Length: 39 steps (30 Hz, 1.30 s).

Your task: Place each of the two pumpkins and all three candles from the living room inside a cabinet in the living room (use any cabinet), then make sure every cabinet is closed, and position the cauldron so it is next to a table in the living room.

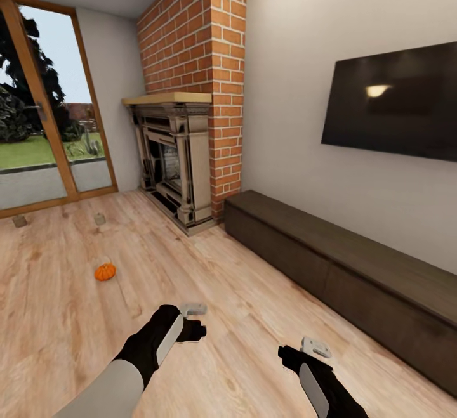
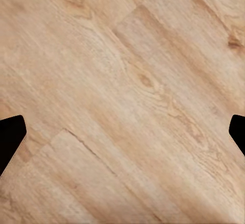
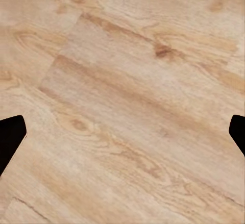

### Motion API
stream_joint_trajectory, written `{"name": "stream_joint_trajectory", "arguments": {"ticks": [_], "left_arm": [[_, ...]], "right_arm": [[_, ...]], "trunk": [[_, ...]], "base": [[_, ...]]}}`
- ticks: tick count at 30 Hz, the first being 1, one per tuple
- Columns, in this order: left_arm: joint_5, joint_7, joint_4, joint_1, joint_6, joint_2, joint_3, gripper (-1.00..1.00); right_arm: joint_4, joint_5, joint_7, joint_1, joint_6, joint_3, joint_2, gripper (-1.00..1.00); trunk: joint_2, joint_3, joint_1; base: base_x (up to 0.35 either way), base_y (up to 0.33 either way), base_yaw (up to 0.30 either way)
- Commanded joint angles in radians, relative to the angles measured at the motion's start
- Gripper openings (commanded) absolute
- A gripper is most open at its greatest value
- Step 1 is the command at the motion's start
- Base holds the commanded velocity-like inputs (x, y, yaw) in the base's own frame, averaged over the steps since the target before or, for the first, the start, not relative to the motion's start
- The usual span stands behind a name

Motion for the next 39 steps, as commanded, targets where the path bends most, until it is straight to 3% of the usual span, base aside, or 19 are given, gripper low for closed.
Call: {"name": "stream_joint_trajectory", "arguments": {"ticks": [1,39], "left_arm": [[0.011,0.009,-0.001,-0.001,0.003,0.000,-0.004,1.00],[0.010,0.009,-0.001,-0.001,0.003,0.000,-0.004,1.00]], "right_arm": [[-0.002,-0.008,-0.004,0.000,0.002,-0.002,0.001,1.00],[-0.002,-0.007,-0.004,0.000,-0.002,-0.001,0.001,1.00]], "trunk": [[0.000,-0.001,0.000],[0.000,-0.001,0.000]], "base": [[0.329,0.000,0.000],[0.329,0.000,0.001]]}}
